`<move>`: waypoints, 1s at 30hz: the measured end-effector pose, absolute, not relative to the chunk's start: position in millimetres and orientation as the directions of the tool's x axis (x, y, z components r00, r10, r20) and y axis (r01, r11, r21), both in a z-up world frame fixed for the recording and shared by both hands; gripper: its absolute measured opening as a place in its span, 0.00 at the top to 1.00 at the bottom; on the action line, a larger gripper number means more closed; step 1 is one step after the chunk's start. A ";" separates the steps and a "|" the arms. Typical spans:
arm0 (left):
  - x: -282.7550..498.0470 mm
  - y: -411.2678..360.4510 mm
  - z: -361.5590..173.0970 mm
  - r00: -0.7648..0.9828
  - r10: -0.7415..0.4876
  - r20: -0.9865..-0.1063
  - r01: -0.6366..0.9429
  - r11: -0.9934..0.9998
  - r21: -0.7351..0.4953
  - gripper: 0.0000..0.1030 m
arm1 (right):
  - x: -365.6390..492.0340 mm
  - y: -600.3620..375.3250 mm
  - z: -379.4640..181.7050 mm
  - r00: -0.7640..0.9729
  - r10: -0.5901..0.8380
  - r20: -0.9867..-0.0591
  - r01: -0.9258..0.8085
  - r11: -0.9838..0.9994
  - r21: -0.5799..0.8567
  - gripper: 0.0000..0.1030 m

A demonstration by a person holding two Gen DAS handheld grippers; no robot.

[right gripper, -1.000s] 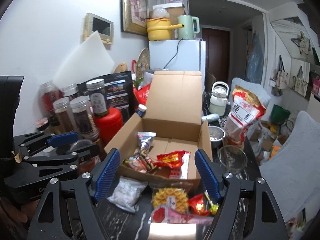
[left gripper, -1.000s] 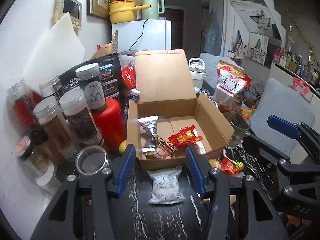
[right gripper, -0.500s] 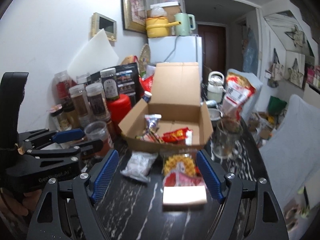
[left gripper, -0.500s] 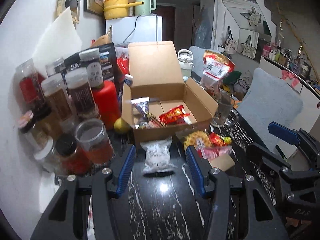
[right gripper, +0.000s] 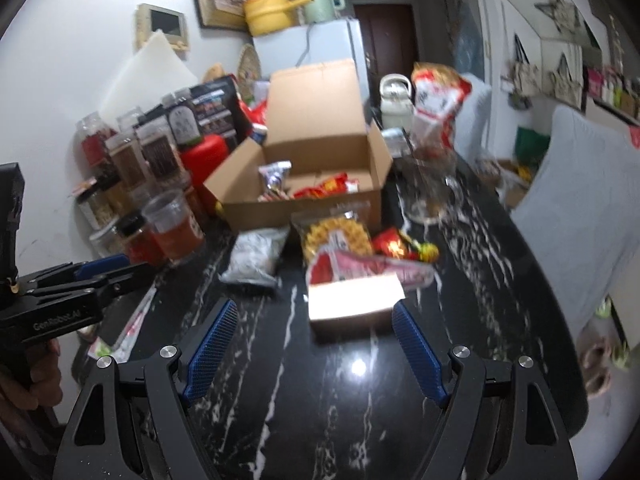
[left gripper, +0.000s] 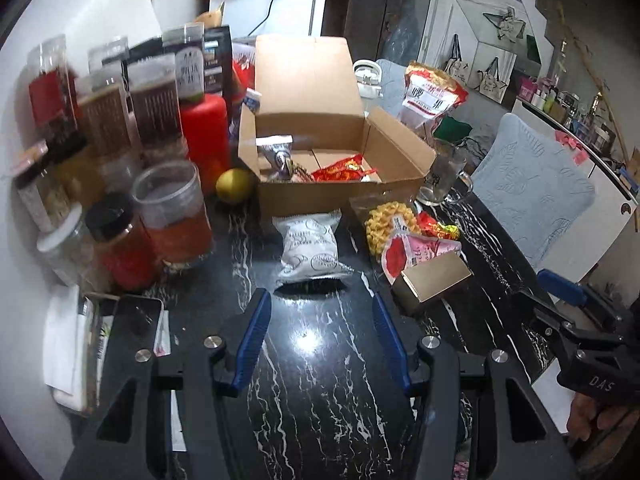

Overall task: Organize snacks
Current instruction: 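Move both grippers back from the box to the snacks on the table, then grasp the white bread pouch with the left gripper while the right gripper grasps the gold box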

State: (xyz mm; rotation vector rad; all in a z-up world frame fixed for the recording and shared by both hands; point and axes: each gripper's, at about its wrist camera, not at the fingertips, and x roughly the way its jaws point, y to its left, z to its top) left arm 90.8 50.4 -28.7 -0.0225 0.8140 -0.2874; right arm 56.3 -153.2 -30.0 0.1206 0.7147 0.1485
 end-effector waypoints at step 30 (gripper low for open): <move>199.7 27.4 -95.8 0.528 -0.310 -0.791 0.240 0.947 -0.212 0.49 | 144.7 -184.9 -110.6 0.547 0.255 -0.798 0.119 0.919 0.375 0.05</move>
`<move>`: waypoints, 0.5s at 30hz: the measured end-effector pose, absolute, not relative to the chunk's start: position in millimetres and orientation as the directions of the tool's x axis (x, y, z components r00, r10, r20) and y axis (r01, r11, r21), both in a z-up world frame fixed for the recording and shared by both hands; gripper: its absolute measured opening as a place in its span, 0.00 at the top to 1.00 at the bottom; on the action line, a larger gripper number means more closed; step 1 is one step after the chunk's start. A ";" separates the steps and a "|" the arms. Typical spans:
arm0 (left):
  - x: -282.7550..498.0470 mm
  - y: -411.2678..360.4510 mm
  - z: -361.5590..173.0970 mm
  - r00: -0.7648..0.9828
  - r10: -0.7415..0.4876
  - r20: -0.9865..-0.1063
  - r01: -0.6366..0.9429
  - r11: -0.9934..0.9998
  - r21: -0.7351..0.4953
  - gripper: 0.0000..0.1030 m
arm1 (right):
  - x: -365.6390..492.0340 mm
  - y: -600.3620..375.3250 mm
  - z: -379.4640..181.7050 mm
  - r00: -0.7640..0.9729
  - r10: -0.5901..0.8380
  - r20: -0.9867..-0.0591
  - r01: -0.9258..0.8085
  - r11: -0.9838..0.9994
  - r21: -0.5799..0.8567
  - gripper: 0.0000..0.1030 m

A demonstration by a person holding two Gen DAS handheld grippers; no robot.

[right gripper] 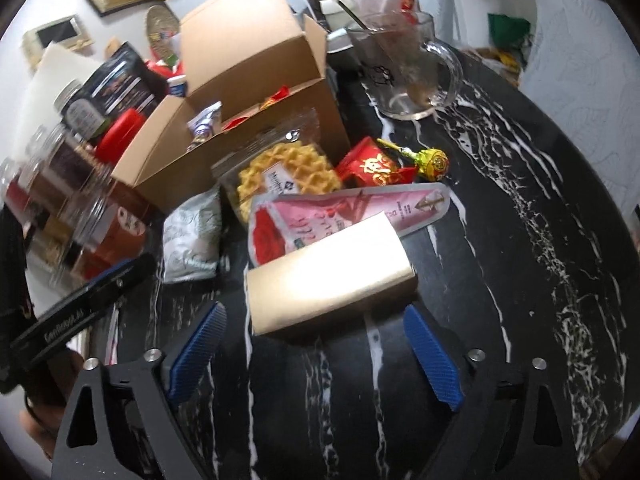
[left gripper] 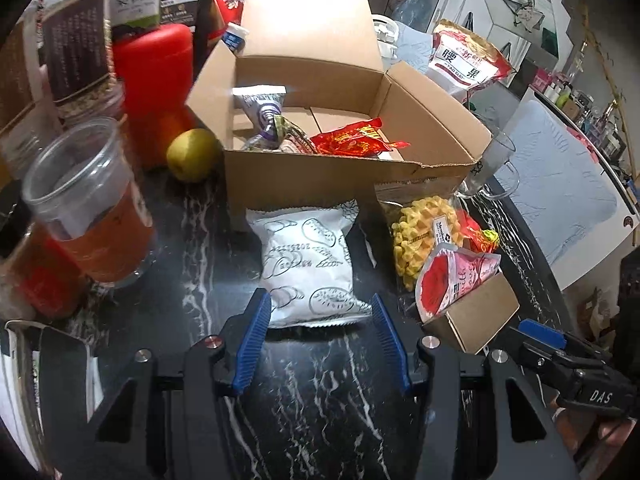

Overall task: Organize snacks
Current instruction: 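Grasp the white bread pouch with the left gripper while the right gripper grasps the gold box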

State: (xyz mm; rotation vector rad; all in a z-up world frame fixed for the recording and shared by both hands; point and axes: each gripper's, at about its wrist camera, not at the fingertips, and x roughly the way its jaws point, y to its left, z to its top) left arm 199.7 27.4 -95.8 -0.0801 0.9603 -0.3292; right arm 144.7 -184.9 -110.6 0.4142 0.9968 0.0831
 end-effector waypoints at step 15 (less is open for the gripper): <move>231.3 15.8 -114.3 0.517 -0.229 -0.825 0.205 0.969 -0.141 0.49 | 188.1 -193.2 -135.1 0.496 0.181 -0.849 0.237 0.913 0.333 0.03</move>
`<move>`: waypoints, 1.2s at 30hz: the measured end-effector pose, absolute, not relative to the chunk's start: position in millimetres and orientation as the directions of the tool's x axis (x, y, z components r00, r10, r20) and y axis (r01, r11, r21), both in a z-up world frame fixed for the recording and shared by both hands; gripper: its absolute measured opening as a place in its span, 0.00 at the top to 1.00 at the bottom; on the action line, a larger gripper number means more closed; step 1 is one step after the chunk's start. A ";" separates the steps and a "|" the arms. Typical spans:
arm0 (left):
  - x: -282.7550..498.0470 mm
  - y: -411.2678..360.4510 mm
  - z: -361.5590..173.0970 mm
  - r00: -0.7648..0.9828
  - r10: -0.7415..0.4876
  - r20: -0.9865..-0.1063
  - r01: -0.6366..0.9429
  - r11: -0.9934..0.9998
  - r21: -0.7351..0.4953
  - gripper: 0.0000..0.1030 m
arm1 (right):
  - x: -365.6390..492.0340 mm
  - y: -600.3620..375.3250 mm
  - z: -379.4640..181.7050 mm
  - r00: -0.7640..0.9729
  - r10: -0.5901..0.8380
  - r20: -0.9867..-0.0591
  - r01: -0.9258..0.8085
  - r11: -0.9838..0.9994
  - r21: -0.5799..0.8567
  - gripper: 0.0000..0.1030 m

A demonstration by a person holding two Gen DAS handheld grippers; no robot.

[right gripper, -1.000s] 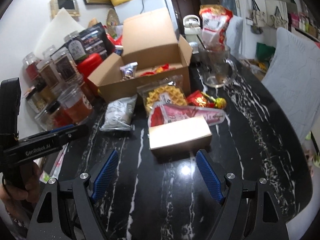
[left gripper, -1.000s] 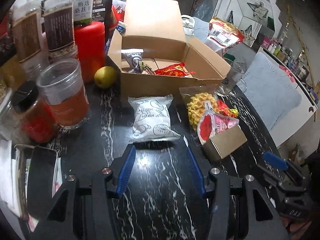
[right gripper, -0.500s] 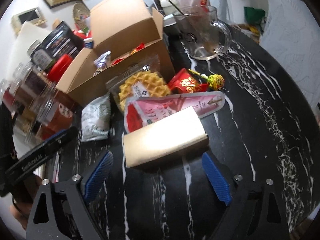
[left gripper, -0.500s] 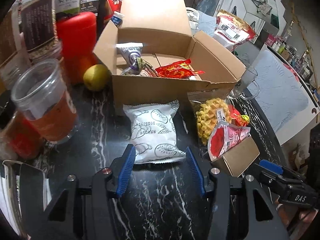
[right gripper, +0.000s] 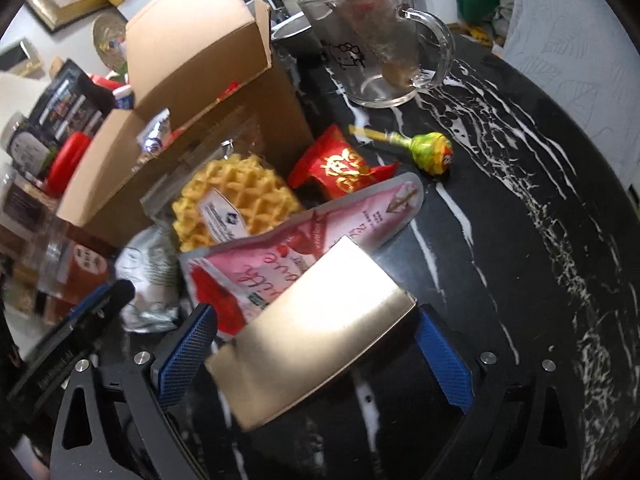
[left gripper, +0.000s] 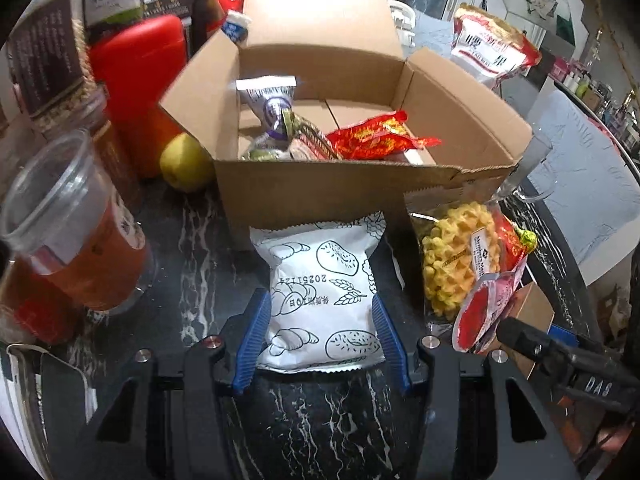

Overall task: Organize snacks
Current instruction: 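Grasp the white bread pouch with the left gripper while the right gripper grasps the gold box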

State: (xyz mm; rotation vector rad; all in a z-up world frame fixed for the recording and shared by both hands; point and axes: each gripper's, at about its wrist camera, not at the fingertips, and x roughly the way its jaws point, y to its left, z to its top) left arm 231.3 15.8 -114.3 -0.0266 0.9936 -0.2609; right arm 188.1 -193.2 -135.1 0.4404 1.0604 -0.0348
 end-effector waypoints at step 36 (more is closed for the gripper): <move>182.0 5.2 -132.6 0.416 -0.288 -0.863 0.288 0.941 -0.175 0.43 | 128.2 -190.4 -132.0 0.495 0.216 -0.842 -0.030 0.972 0.232 0.53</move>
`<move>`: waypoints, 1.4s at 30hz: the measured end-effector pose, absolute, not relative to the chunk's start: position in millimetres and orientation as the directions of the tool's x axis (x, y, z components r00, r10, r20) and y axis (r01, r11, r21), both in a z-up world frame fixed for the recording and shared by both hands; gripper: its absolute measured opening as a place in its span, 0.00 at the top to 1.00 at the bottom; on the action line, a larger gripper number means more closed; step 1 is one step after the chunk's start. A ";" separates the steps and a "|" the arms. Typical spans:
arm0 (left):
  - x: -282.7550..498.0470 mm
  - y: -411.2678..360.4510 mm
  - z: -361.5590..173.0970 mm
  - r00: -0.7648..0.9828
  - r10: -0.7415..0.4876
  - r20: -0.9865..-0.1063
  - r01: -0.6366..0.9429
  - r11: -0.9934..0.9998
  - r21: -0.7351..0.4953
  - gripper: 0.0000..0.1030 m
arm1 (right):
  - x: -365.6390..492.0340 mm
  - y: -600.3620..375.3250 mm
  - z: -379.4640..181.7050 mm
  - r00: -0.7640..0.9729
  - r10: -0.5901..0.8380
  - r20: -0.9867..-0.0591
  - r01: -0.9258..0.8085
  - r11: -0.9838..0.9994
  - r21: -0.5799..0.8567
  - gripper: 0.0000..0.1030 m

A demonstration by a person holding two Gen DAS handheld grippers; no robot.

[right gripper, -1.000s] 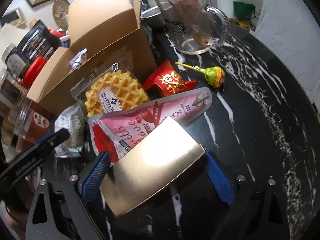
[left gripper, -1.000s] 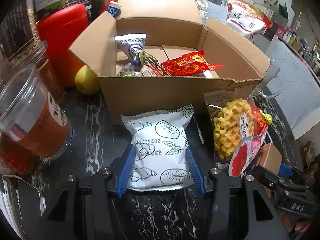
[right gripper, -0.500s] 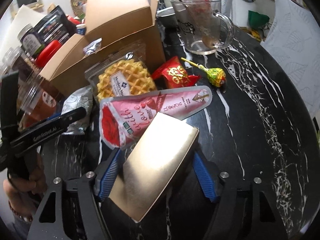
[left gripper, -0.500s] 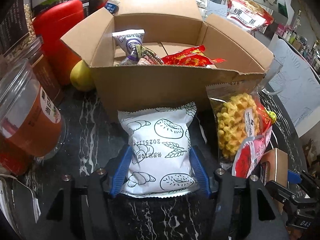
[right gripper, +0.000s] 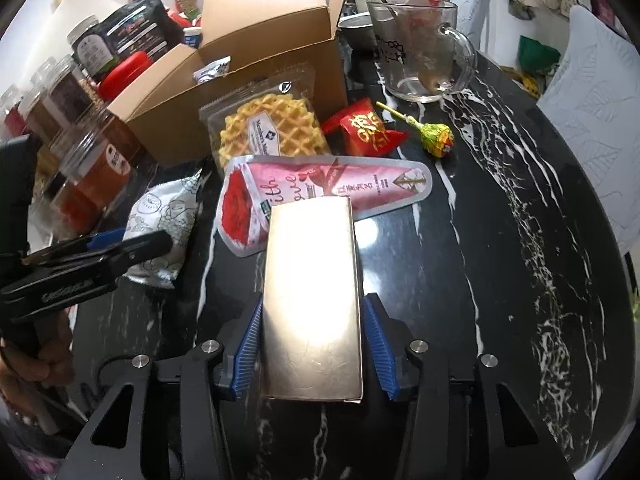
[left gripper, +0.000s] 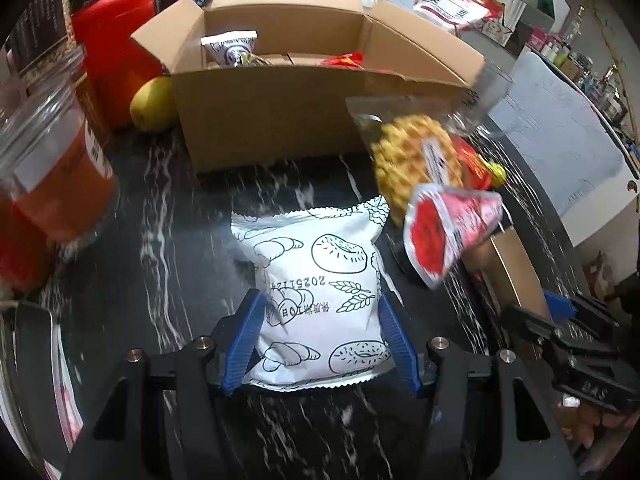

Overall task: Organize snacks
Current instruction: 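Grasp the white bread pouch with the left gripper while the right gripper grasps the gold box, then carry the white bread pouch and gold box with both grippers over the box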

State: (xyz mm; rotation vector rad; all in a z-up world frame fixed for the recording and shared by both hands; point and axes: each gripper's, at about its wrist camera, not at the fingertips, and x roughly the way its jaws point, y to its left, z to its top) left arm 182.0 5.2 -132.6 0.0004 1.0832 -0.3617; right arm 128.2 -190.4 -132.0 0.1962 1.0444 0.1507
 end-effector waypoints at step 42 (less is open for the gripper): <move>154.9 -6.7 -136.7 0.438 -0.238 -0.867 0.372 0.926 -0.066 0.45 | 120.4 -200.2 -141.0 0.563 0.254 -0.786 -0.040 0.959 0.282 0.57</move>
